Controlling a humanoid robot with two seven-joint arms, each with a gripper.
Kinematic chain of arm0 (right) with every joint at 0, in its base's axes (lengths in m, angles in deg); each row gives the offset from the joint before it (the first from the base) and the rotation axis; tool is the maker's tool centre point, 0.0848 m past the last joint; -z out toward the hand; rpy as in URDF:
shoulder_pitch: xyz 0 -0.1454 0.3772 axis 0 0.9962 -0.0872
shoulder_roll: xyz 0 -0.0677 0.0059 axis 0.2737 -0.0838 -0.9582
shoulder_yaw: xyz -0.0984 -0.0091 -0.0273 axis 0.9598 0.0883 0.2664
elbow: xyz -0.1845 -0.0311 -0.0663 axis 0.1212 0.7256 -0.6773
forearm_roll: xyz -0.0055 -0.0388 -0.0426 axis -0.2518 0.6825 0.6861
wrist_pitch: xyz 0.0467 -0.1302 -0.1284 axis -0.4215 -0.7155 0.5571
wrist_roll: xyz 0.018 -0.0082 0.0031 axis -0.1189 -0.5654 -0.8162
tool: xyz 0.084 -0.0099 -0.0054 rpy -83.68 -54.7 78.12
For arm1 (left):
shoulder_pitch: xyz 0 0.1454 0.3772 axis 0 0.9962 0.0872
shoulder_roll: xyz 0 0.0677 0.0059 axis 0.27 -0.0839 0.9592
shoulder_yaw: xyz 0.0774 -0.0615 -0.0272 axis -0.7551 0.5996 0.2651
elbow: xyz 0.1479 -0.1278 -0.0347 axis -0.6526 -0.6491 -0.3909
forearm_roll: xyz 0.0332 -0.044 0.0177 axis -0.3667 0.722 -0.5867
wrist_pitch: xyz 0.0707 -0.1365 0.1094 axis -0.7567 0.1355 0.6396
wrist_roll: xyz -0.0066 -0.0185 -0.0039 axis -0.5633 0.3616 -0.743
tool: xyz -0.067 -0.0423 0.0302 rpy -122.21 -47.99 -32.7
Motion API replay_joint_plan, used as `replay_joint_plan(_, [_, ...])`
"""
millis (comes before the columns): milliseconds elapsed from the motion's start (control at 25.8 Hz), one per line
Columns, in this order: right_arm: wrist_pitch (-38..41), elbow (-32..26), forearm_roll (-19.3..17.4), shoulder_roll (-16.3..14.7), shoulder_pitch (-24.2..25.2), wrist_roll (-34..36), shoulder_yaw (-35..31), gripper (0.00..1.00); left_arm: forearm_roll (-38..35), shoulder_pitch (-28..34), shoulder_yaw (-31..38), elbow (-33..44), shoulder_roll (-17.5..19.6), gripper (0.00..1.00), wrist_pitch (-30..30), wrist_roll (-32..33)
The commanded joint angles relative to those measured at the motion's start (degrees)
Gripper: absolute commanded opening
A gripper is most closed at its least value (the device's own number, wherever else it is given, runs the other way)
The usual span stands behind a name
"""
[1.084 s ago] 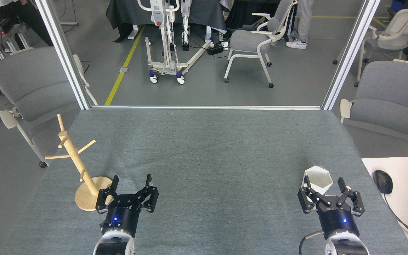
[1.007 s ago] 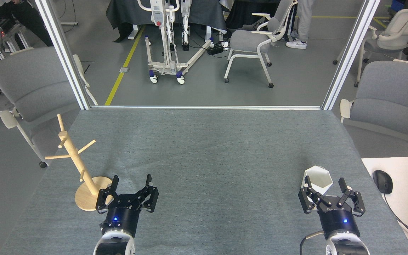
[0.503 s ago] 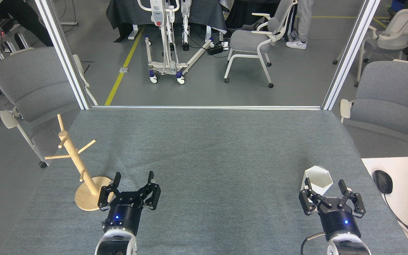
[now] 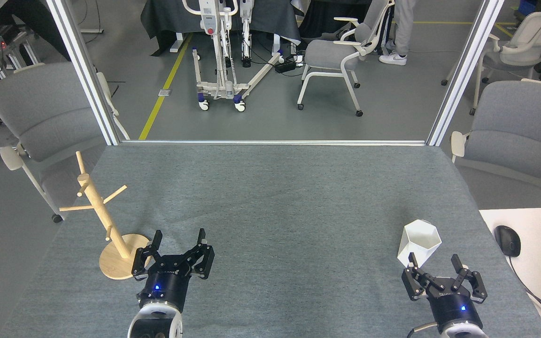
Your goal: Hang cup on storage rack
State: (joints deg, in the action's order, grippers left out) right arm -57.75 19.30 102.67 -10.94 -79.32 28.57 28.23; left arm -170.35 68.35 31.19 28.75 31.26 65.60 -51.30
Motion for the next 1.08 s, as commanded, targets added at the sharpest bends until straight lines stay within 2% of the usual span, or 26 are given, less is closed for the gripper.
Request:
replay_joint_plan(0, [-0.4, 2.6, 0.0, 0.0, -1.4, 0.5, 0.0, 1.00, -0.1, 0.3, -0.1, -0.3, 0.1, 0.99, 0.3, 0.0])
replay_joint_plan(155, [-0.9, 7.6, 0.4, 0.1, -4.5, 0.5, 0.2, 1.00, -0.2, 0.4, -0.6, -0.3, 0.2, 0.99, 0.4, 0.0])
replay_joint_plan(465, [-1.2, 9.8, 0.4, 0.2, -6.0, 0.5, 0.2, 1.00, -0.2, 0.5, -1.3, -0.3, 0.3, 0.99, 0.2, 0.2])
replay_joint_plan(1046, [-1.3, 16.7, 0.4, 0.0, -12.6, 0.5, 0.1, 1.00, -0.2, 1.0, -1.3, -1.3, 0.4, 0.99, 0.3, 0.0])
